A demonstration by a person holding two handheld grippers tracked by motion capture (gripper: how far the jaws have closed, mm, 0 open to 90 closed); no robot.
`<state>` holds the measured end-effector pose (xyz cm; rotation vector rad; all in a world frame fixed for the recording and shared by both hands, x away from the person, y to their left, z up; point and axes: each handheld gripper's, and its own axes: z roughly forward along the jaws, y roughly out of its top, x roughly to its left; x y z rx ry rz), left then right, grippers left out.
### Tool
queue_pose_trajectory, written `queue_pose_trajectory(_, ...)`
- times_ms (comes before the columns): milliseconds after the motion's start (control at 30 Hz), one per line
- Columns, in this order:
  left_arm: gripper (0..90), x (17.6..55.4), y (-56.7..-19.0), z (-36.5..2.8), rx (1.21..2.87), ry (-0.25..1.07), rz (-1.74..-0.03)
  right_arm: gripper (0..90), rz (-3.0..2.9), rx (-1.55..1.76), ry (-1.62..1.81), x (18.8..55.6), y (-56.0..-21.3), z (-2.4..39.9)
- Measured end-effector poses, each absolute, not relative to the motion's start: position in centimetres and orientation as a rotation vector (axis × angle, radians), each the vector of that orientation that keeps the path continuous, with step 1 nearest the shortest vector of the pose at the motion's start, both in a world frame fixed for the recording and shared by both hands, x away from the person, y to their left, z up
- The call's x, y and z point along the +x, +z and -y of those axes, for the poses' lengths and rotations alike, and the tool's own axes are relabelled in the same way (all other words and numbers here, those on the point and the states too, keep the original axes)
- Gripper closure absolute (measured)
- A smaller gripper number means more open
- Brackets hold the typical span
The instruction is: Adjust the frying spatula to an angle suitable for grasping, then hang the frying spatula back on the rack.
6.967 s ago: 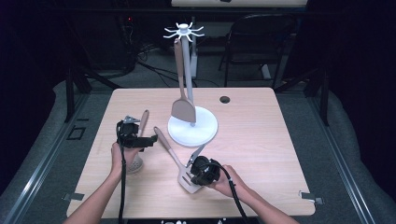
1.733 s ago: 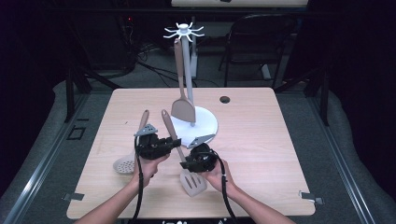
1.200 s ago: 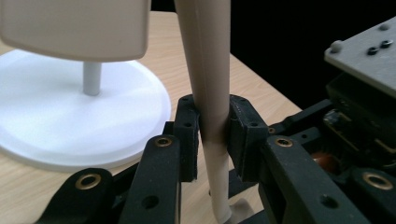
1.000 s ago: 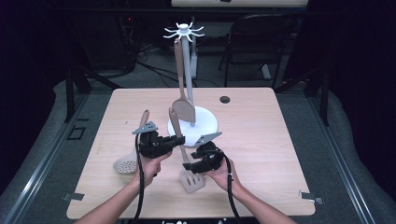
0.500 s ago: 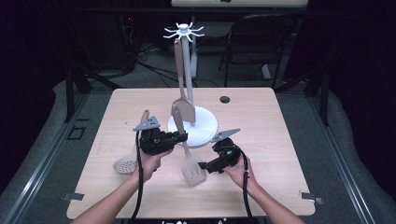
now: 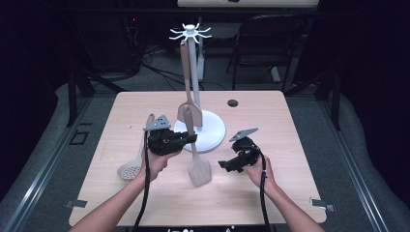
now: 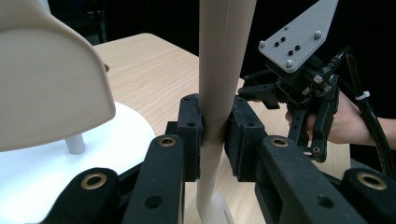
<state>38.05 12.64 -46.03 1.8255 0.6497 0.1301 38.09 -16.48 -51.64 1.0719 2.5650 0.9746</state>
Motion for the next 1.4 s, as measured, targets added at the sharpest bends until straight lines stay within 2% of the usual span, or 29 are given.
queue_pose_trajectory(933,77.0,39.4,-44.1,-11.7,1.86,0.155,-0.629,4.5,-2.571,1.118,0.884,39.1,-52.7,18.2)
queue_pose_trajectory(1400,77.0,41.0,-41.7,-11.2,1.873,0.185,-0.6,4.4,-2.579,1.107,0.873,39.3,-52.8,18.1)
